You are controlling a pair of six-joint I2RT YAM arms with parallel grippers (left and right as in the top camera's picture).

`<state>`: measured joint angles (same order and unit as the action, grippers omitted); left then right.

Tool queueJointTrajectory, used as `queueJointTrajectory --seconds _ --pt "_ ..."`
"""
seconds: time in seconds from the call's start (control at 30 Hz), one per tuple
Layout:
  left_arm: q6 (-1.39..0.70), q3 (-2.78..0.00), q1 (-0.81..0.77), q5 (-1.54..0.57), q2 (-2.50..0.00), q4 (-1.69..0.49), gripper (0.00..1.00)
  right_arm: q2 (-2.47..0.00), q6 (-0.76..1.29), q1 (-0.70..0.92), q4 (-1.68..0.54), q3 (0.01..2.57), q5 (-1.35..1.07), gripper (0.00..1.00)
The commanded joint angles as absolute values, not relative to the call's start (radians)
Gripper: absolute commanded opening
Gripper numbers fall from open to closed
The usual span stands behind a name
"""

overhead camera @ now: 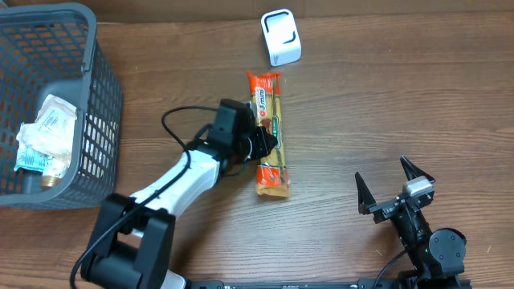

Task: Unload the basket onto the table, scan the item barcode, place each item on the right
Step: 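Lift the spaghetti pack out with the left gripper and place it mid-table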

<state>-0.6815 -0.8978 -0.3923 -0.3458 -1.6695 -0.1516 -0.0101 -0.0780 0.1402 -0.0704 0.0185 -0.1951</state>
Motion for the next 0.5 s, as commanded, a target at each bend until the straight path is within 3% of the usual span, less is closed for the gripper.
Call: queueJointTrajectory --seconds 0.0,0.07,0.13,0.23,0.47 --pt "-0.786 -0.900 -0.414 -0.341 -1.707 -0.110 0.29 -0.003 -0.075 0.147 -0.065 0.008 -0.196 1.00" --pt "-0.780 -0.900 -0.413 -0.355 -1.710 -0.111 0.64 -0.003 -0.075 0.147 -0.064 0.008 -0.196 1.00" --pt "-0.738 -0.905 -0.402 -0.390 -1.702 -0.106 0.88 -0.003 -0.075 0.147 -0.065 0.008 -0.196 1.00" --pt "-0.629 -0.943 -0.368 -0.508 -1.672 -0.109 1.00 -0.003 -0.075 0.147 -0.064 0.008 -0.196 1.00" --pt "-0.455 -1.188 -0.240 -0.515 -1.518 -0.397 1.00 -0.003 -0.075 0.147 -0.065 0.008 -0.196 1.00"
